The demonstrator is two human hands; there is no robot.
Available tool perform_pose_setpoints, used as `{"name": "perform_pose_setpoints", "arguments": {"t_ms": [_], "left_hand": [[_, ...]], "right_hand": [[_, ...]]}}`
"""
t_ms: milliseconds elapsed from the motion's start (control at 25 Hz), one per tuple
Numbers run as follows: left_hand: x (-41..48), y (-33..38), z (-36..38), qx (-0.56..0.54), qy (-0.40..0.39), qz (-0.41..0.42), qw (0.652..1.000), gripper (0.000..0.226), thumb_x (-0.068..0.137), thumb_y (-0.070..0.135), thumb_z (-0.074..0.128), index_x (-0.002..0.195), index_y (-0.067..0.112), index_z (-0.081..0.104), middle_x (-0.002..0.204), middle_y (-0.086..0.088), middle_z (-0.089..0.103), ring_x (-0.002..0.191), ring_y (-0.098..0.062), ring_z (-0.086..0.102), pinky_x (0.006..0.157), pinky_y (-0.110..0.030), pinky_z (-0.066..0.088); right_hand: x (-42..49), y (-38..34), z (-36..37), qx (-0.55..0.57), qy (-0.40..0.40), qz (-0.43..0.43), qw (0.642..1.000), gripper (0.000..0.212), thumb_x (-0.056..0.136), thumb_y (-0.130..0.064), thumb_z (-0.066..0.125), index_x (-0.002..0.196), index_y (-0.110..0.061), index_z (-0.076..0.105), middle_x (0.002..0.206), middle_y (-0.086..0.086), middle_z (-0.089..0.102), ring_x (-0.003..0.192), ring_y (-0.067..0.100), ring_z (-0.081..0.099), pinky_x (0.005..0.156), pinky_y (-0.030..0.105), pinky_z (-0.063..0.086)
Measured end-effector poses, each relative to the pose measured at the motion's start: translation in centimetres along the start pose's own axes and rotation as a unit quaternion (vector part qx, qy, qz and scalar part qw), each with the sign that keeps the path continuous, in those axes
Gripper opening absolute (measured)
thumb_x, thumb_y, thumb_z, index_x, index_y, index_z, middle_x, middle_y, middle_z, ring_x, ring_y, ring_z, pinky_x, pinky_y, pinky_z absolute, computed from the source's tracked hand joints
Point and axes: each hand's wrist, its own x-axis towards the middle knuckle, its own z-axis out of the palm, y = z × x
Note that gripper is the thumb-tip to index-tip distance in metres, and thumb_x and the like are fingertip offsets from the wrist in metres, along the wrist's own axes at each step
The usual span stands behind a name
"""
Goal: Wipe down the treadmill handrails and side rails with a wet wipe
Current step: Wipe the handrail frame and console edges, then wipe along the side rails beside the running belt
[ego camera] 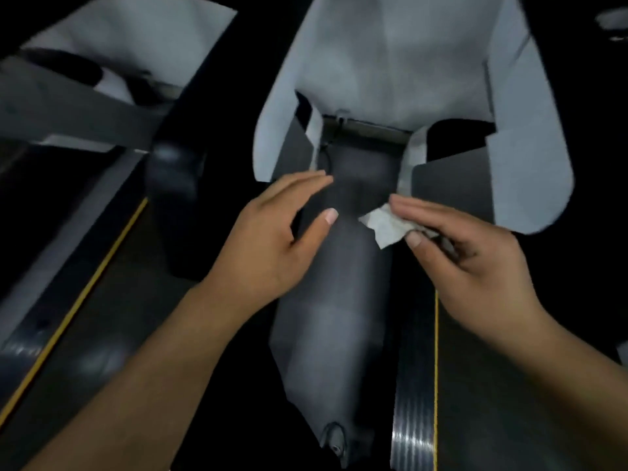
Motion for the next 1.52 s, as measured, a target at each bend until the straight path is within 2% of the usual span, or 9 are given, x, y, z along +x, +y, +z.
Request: {"name": "perform_pose_setpoints", "arguments": {"t_ms": [200, 360, 560, 760, 840, 1080, 1200, 1320, 1520], "left_hand": [[-7.3, 1.5, -4.4, 0.054, 0.082, -0.108, 0.989, 0.036, 0.103, 0.023, 0.062, 0.136, 0.008, 0.063, 0.136, 0.000, 0.063, 0.129, -0.004, 0.056, 0.107, -0.031, 0.049], [-15.7, 2.2, -8.2, 0.115, 0.145, -0.173, 0.967, 0.038, 0.101, 0.029, 0.062, 0.135, 0.011, 0.064, 0.138, 0.005, 0.063, 0.129, -0.004, 0.057, 0.108, -0.026, 0.045], [-30.9, 2.6, -11.6, 0.163, 0.245, -0.317, 0.901, 0.037, 0.101, 0.027, 0.063, 0.135, 0.013, 0.064, 0.135, 0.005, 0.064, 0.127, -0.007, 0.059, 0.105, -0.038, 0.051], [-43.8, 4.6, -11.4, 0.199, 0.309, -0.399, 0.840, 0.036, 0.100, 0.024, 0.063, 0.134, 0.013, 0.066, 0.133, 0.004, 0.065, 0.124, -0.002, 0.059, 0.105, -0.021, 0.046], [-49.2, 4.9, -10.7, 0.192, 0.327, -0.432, 0.818, 0.037, 0.100, 0.023, 0.062, 0.135, 0.013, 0.065, 0.133, 0.004, 0.065, 0.125, -0.002, 0.059, 0.105, -0.019, 0.044], [-64.6, 2.4, -3.9, 0.172, 0.373, -0.513, 0.754, 0.037, 0.100, 0.022, 0.059, 0.136, 0.016, 0.065, 0.135, 0.008, 0.064, 0.127, 0.003, 0.055, 0.108, -0.021, 0.046], [-71.0, -1.3, 2.4, 0.152, 0.397, -0.552, 0.717, 0.036, 0.101, 0.023, 0.059, 0.136, 0.016, 0.065, 0.137, 0.007, 0.064, 0.128, -0.003, 0.058, 0.107, -0.031, 0.050], [-74.8, -5.7, 8.4, 0.147, 0.391, -0.571, 0.707, 0.040, 0.102, 0.028, 0.055, 0.140, 0.016, 0.062, 0.144, 0.006, 0.060, 0.135, -0.006, 0.053, 0.112, -0.032, 0.046], [-81.0, -17.1, 18.1, 0.193, 0.385, -0.571, 0.699, 0.040, 0.104, 0.022, 0.056, 0.142, 0.010, 0.060, 0.147, 0.000, 0.058, 0.139, -0.011, 0.051, 0.115, -0.035, 0.044]], "right_hand": [[1.1, -1.8, 3.5, 0.103, -0.090, -0.041, 0.990, 0.031, 0.097, -0.007, 0.061, 0.126, -0.016, 0.067, 0.134, -0.006, 0.066, 0.127, 0.001, 0.060, 0.108, 0.017, 0.043], [0.1, -4.7, 8.9, 0.168, -0.175, -0.064, 0.968, 0.031, 0.095, -0.002, 0.062, 0.124, -0.011, 0.070, 0.131, -0.009, 0.067, 0.125, -0.001, 0.060, 0.104, 0.013, 0.043], [-4.5, -8.9, 18.4, 0.213, -0.333, -0.124, 0.910, 0.036, 0.094, 0.007, 0.063, 0.124, -0.012, 0.069, 0.131, -0.006, 0.067, 0.126, 0.004, 0.062, 0.106, 0.017, 0.045], [-12.0, -12.6, 26.1, 0.240, -0.424, -0.142, 0.862, 0.033, 0.096, -0.001, 0.061, 0.125, -0.013, 0.070, 0.132, -0.009, 0.067, 0.127, 0.005, 0.061, 0.105, 0.017, 0.045], [-16.1, -13.9, 29.5, 0.239, -0.452, -0.141, 0.847, 0.033, 0.095, -0.002, 0.059, 0.124, -0.011, 0.071, 0.132, -0.008, 0.068, 0.126, 0.005, 0.062, 0.105, 0.018, 0.046], [-27.8, -12.6, 39.3, 0.207, -0.523, -0.132, 0.817, 0.033, 0.095, -0.006, 0.060, 0.126, -0.013, 0.072, 0.132, -0.009, 0.068, 0.127, 0.006, 0.061, 0.106, 0.020, 0.047], [-33.7, -9.0, 45.2, 0.189, -0.563, -0.116, 0.796, 0.032, 0.098, -0.004, 0.064, 0.125, -0.018, 0.072, 0.132, -0.011, 0.068, 0.127, 0.005, 0.061, 0.106, 0.018, 0.045], [-37.9, -4.3, 50.5, 0.173, -0.584, -0.127, 0.783, 0.035, 0.097, -0.001, 0.062, 0.126, -0.018, 0.071, 0.131, -0.011, 0.068, 0.127, 0.004, 0.061, 0.106, 0.016, 0.045], [-44.4, 6.2, 60.2, 0.181, -0.600, -0.168, 0.761, 0.037, 0.096, 0.004, 0.064, 0.126, -0.016, 0.070, 0.129, -0.012, 0.067, 0.124, -0.001, 0.060, 0.104, 0.014, 0.044]]}}
